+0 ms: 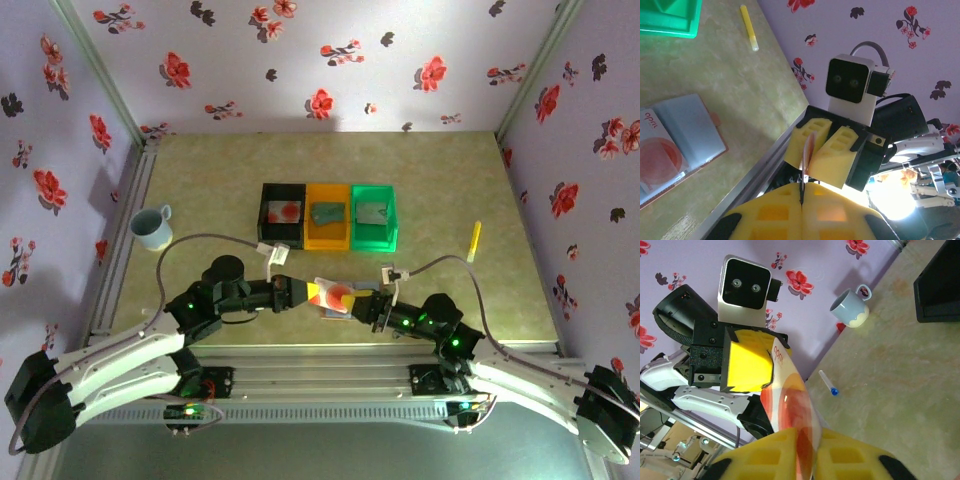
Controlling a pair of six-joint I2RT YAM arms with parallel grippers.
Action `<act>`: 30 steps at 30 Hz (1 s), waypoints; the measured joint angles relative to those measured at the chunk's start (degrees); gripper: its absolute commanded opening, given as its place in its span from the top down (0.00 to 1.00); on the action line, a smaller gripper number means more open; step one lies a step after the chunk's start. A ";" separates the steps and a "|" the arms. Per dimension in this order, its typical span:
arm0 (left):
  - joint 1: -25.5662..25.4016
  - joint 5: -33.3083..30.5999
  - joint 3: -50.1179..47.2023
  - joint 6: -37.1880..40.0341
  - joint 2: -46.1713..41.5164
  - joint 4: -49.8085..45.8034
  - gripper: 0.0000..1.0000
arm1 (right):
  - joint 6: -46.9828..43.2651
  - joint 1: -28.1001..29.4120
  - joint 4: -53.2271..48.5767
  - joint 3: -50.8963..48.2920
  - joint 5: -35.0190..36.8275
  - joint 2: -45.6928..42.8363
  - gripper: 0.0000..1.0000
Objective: Take the credit cards out of the card holder
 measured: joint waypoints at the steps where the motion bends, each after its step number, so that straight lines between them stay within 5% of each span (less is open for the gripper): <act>1: 0.00 -0.20 -0.04 0.00 0.00 0.04 1.00 | -0.15 0.00 0.26 0.00 -0.02 0.00 1.00; 7: -0.04 -0.81 -0.15 0.57 -0.22 -0.94 0.67 | -0.37 0.26 0.13 0.00 -0.24 -0.74 1.00; 12: 0.87 -0.35 4.04 5.14 -3.45 -12.31 0.45 | -1.84 0.37 -4.48 0.00 -0.50 -3.80 1.00; 21: 7.74 8.00 17.97 19.26 -2.14 -34.07 0.36 | -3.82 -0.31 -12.37 1.20 -6.69 -8.09 1.00; 30: 8.07 17.20 18.97 26.69 6.14 -42.07 0.41 | -3.98 -0.42 -12.74 2.84 -13.44 -1.57 1.00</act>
